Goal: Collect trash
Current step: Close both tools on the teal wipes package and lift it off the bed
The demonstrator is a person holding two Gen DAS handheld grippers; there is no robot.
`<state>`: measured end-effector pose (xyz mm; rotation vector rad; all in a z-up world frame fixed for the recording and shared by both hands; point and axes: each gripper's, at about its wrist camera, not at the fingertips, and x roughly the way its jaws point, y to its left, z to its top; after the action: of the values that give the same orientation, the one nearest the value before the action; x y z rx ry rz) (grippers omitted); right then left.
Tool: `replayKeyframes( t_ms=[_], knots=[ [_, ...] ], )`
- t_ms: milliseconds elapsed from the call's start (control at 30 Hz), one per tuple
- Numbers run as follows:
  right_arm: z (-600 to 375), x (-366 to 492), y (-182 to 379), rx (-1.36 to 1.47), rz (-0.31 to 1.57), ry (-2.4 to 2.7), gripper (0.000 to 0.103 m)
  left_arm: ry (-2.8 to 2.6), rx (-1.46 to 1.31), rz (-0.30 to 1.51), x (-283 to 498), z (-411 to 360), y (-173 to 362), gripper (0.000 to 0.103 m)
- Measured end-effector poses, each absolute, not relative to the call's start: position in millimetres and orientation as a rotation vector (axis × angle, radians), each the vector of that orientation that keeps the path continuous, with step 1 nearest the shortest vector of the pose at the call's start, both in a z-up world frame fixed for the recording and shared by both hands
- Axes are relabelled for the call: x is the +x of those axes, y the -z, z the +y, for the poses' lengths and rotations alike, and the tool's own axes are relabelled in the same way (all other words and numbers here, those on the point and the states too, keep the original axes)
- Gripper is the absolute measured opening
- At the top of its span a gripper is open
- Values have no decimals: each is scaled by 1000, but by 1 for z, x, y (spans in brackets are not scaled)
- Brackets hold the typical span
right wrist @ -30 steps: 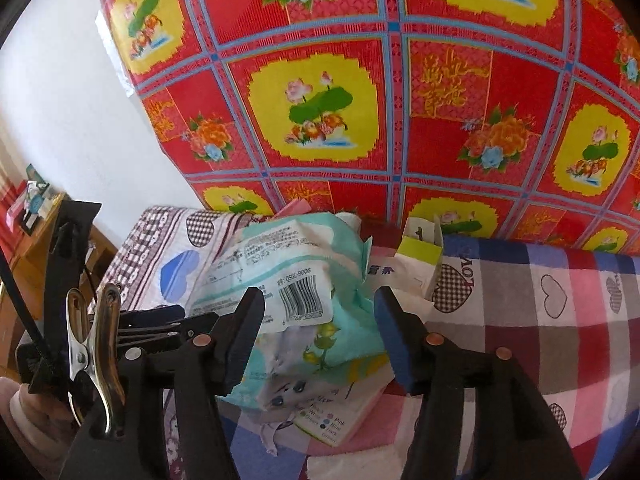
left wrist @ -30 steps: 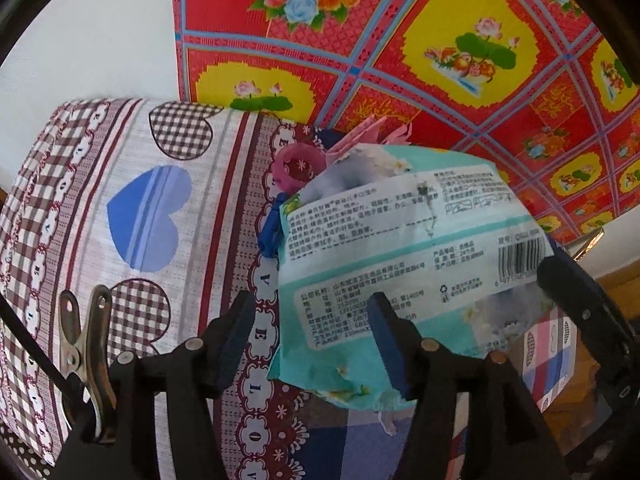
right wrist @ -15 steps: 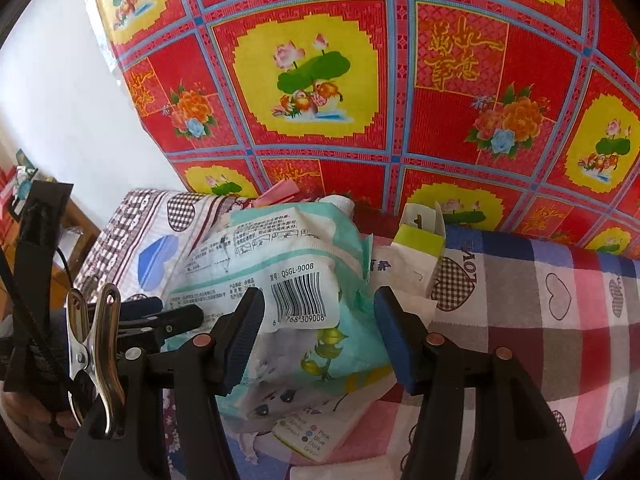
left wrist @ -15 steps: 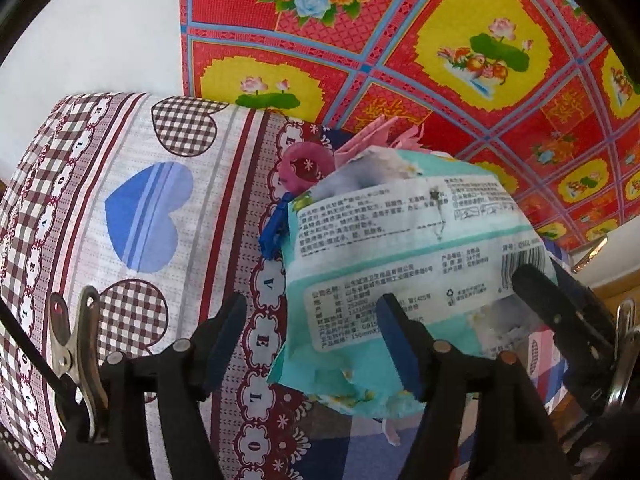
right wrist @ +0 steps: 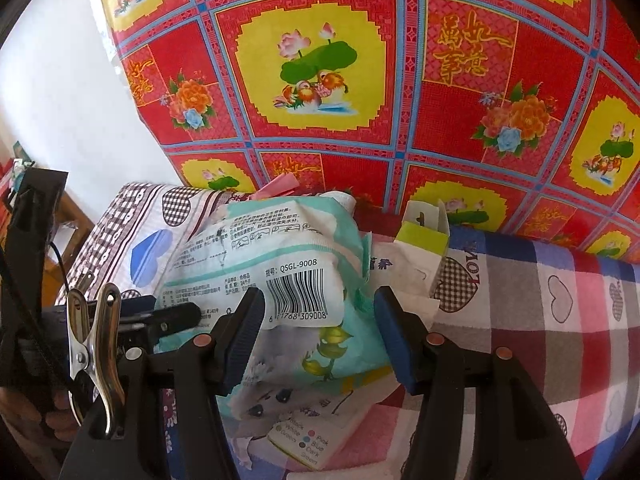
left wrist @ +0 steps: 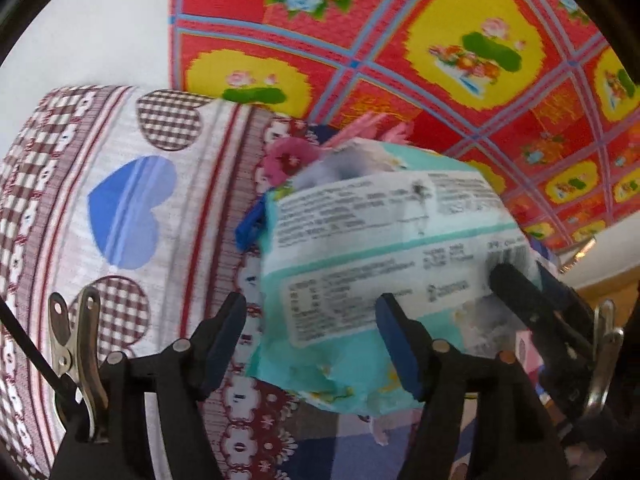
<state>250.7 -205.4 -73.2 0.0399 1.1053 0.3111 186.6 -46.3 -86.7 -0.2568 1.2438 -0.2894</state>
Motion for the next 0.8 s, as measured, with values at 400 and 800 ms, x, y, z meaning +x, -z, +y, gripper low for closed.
replayKeyframes(
  t_ms=[400, 800],
  knots=[
    [-205, 249, 70, 63, 1095, -288, 56, 310, -240, 1234, 176, -48, 80, 60],
    [-203, 238, 55, 127, 1080, -323, 54, 328, -252, 1196, 162, -33, 54, 57]
  ],
)
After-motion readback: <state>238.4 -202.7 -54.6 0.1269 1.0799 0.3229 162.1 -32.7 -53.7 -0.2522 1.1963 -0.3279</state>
